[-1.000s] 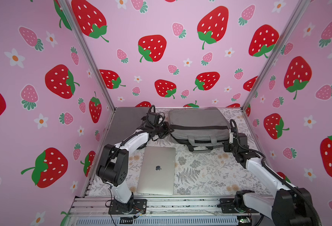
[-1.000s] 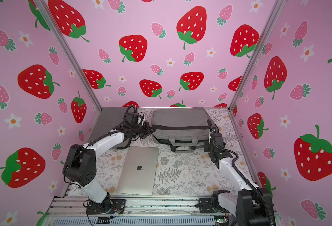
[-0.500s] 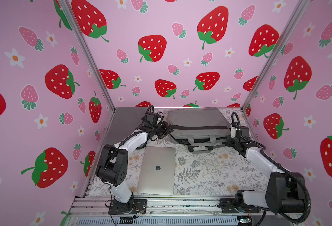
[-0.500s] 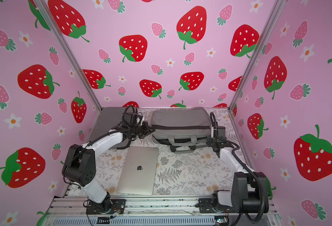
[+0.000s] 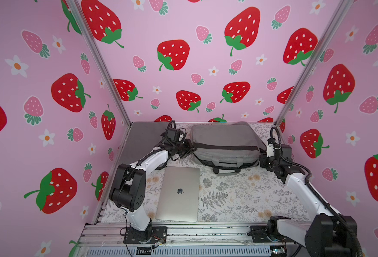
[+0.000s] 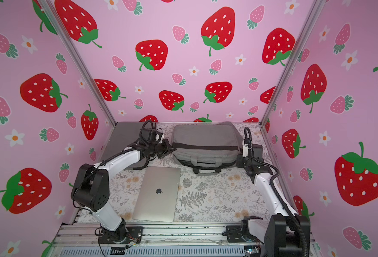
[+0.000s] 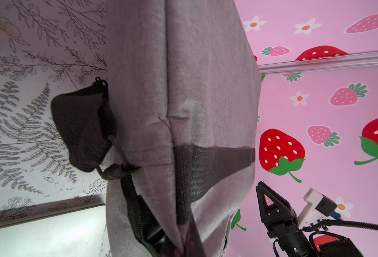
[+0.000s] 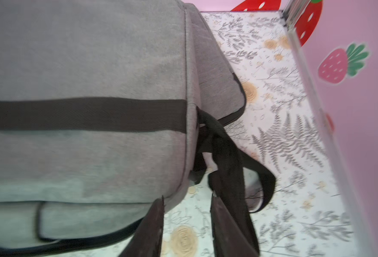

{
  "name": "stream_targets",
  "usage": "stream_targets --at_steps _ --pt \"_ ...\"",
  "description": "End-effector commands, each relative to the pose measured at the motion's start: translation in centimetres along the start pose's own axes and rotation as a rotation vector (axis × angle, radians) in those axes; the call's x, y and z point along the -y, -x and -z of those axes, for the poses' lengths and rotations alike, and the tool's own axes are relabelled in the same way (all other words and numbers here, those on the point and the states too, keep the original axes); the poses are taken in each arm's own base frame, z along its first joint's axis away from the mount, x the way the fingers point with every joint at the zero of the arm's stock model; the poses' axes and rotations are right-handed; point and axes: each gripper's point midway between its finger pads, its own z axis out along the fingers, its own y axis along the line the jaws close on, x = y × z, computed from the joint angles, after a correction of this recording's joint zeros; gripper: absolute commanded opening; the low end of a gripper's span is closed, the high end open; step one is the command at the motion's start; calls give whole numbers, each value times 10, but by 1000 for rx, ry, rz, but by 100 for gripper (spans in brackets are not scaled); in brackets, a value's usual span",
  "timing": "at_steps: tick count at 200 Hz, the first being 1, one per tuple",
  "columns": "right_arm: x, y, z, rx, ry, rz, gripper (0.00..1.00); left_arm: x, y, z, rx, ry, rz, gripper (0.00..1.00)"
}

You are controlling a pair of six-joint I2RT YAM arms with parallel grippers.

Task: Open the zippered laptop bag and take out the laptop
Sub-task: Unzip the zipper on the zippered laptop bag, then open the bag flap on the zippered laptop bag.

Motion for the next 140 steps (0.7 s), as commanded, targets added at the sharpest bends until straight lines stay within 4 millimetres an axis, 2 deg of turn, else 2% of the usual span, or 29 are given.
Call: stream_targets --at_steps 1,12,16,32,42,50,90,140 --pt "-28 -12 5 -68 159 -176 51 23 7 1 23 -61 -60 0" --pt "-36 -17 3 -87 205 -272 51 23 6 1 22 -62 -62 0" --pt "-39 -20 2 -94 222 -305 55 23 6 1 22 -60 -61 0" --pt "-49 -29 -1 -103 277 -405 58 23 6 1 22 -60 -61 0" --pt "-51 -34 -5 -100 284 -456 73 22 6 0 20 -59 -61 0" --pt "-51 -35 -7 -88 285 -489 78 23 5 -1 18 -60 -64 0" --pt "-57 -33 -20 -51 345 -635 82 23 2 -4 3 -58 -71 0" --pt "-46 -30 -32 13 309 -700 85 23 -1 -3 -4 -55 -79 0"
